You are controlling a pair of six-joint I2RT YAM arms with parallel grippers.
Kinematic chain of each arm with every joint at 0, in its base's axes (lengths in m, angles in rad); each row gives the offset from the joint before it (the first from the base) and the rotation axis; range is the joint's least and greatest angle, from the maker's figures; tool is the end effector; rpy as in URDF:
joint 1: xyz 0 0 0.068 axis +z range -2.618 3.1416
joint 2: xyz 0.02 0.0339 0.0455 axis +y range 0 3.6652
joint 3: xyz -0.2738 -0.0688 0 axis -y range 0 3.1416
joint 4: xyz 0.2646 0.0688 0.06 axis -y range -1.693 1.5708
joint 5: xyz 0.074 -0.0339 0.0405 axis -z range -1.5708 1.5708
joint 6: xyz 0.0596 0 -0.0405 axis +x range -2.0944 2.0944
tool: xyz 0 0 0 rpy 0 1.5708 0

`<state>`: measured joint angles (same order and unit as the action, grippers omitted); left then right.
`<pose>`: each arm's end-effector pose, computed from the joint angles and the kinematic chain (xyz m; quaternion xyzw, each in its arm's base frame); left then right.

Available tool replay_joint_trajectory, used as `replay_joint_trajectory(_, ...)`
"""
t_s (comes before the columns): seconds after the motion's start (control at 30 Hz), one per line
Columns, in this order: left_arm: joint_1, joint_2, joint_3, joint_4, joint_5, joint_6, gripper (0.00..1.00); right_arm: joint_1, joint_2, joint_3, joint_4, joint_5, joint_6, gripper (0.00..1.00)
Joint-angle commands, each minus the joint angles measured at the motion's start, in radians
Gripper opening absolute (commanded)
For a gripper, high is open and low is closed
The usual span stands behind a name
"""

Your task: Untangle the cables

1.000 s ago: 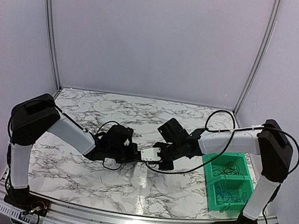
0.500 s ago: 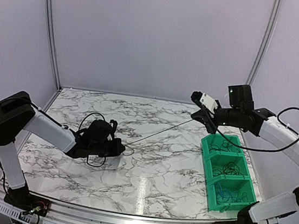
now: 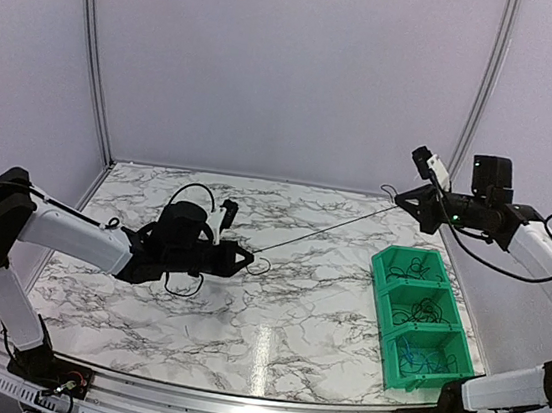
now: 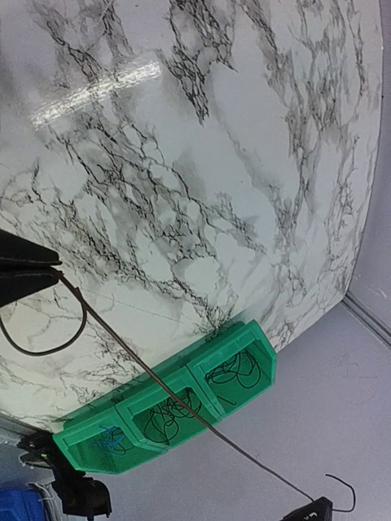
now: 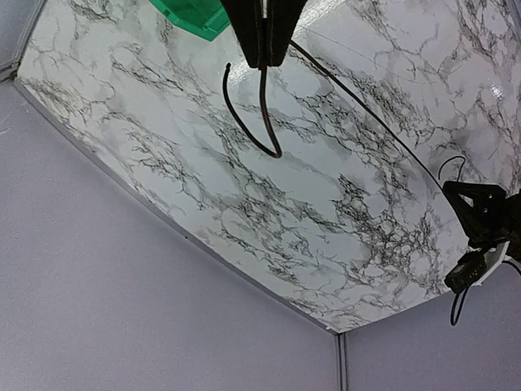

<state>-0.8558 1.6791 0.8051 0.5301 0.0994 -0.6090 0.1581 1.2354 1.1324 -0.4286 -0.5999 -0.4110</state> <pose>0.2518 -0.2991 0.1763 0.1289 0.8069 -0.4147 0.4004 0.2963 0.0813 0.3421 -0.3736 0.7547 0.1946 0.5029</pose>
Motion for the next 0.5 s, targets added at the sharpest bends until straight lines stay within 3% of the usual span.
replay_joint_trajectory(0.0, -0.015, -0.021, 0.073, -0.136, -0.018, 0.052, 0.00, -0.101, -0.108, -0.013, -0.060, 0.063, -0.061, 0.00)
replay_joint_trajectory(0.23, -0.096, 0.117, 0.319, -0.137, 0.003, 0.069, 0.00, -0.217, -0.250, -0.131, -0.175, 0.215, -0.182, 0.00)
replay_joint_trajectory(0.47, -0.156, 0.369, 0.632, -0.171, 0.052, 0.041, 0.00, -0.232, -0.350, -0.307, -0.288, 0.345, -0.336, 0.00)
